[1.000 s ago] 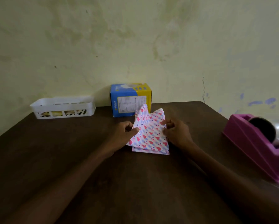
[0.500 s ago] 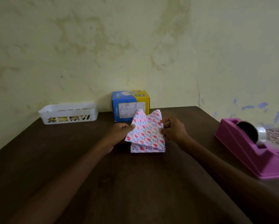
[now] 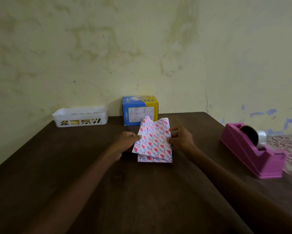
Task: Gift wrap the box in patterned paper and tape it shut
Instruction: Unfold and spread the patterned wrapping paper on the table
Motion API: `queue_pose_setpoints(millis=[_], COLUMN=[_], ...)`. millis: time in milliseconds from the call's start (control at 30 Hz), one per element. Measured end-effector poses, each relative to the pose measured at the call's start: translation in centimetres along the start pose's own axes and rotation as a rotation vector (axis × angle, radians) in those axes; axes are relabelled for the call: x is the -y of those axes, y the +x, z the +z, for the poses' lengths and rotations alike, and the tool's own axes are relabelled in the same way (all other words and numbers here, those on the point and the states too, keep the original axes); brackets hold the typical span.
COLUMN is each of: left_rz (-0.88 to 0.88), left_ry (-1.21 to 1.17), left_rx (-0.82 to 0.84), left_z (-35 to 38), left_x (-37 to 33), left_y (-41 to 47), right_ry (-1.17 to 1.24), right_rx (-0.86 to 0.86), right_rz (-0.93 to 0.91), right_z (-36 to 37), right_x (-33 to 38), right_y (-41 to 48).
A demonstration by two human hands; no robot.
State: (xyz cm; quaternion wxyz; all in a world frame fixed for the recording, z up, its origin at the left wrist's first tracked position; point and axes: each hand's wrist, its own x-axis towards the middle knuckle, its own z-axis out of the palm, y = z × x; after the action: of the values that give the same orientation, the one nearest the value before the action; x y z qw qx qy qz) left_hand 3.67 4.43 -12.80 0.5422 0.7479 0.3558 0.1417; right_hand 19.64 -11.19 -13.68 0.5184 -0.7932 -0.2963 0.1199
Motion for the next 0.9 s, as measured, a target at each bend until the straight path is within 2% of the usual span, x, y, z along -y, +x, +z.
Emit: queue_pose_setpoints(millis=[167,267,300,367,433,500,533,600,667,700,800,900], left_rz=[0.01,0.014,0.016,0.031,0.082,0.194,0.259,0.362,0.4,0.404,0.402,0.436], left_ry=[-0.045,-0.073,-0.091,-0.124,-0.127,-0.103,-0.076,-0.01,0.042,0.054,0.029,-0.07], left_rx=[-0.044,-0.096,-0.108,-0.123,-0.15,-0.184,-0.195,-0.175,-0.119,-0.095,-0.066,-0.091], left_z=[0.6,1.4,1.6,1.8,2.1,2.6,2.9,3.2,3.5,3.6,3.5,3.2], left_x=[-1.5,-1.1,-0.9,-0.7,-0.5,-0.6,-0.8,-1.4,-2.1,-2.3,-2.8,-3.2], left_y=[-0.5,-1.5,-2.1,-3.0,-4.0,-4.8,-5.1,-6.1,-7.1,-7.5,-8.3,-8.3], right_ry=[0.05,0.016,-0.031,-0.281,-0.451,-0.267,-0.087,0.267,0.432,0.46,0.426,0.519], right_rx=[0.0,0.077,0.113,0.123,0.015,-0.006,0.046,0.222,0.319,0.327,0.232,0.215], right_rz=[0.028,0.097,0.115,0.039,-0.103,-0.154,-0.091,0.167,0.312,0.304,0.12,0.095], right_z=[-1.1,-1.3,-1.3,-0.8,-0.4,-0.3,-0.4,-0.8,-1.3,-1.3,-0.8,-0.7], right_x=[0.6,0.7,0.6,0.1,-0.1,0.8,1.8,4.2,6.0,6.3,6.3,6.5], right_y=[0.1,-0.6,-1.0,-1.4,-2.0,-3.2,-3.7,-4.8,-5.8,-6.1,-6.5,-7.1])
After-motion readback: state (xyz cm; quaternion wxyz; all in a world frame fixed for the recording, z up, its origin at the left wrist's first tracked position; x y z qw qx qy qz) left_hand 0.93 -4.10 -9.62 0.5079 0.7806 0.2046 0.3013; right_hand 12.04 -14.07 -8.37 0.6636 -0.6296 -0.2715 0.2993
